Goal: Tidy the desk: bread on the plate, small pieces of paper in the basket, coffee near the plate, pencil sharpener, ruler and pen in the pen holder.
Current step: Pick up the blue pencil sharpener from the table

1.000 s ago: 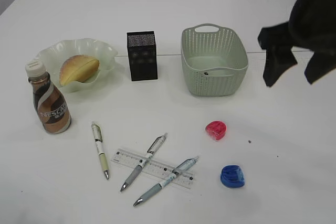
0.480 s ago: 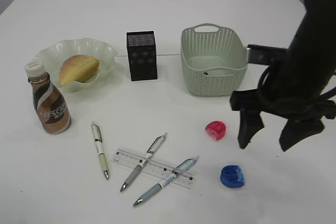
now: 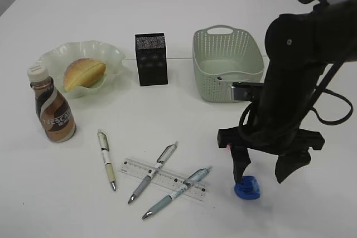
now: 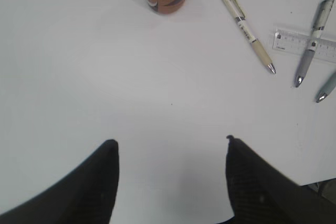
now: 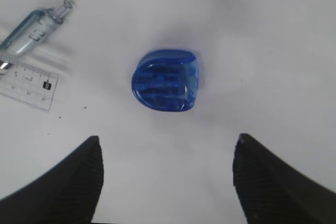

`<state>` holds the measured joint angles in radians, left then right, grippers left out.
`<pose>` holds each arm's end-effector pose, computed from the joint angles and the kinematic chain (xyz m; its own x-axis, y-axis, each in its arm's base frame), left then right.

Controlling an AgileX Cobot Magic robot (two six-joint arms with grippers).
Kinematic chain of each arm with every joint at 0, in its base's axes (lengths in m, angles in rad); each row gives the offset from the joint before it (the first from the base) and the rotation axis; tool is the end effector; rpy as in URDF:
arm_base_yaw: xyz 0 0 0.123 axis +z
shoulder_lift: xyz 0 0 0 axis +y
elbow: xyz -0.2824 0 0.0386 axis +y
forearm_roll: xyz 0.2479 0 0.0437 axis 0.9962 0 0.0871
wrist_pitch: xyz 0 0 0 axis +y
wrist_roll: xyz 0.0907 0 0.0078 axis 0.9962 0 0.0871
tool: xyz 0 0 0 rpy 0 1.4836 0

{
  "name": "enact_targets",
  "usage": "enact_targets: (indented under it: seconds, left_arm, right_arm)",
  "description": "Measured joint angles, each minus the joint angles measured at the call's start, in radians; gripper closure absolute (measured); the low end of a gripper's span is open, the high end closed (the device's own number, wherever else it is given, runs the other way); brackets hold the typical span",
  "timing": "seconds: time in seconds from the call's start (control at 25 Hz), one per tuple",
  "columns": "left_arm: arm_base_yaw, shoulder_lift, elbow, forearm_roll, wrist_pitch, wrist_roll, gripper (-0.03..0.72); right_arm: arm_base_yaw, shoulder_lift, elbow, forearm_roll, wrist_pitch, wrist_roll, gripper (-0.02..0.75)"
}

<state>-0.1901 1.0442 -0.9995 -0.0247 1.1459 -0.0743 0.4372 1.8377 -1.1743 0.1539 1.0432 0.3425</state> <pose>0.1783 -0.0364 0.3378 -0.8903 0.0854 -0.4474 0.1242 0.9906 -0.0580 0.2938 0.1506 0.1769 -0.9954 -0.0187 0.0936 -0.0089 0.9946 0.1031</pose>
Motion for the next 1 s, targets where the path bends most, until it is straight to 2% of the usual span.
enact_targets:
  seconds: [1.0]
  left_arm:
    - [0.0, 0.0, 0.0, 0.008, 0.007, 0.0, 0.219]
  right_arm:
    - [0.0, 0.122, 0.0, -0.02, -0.113, 0.004, 0.174]
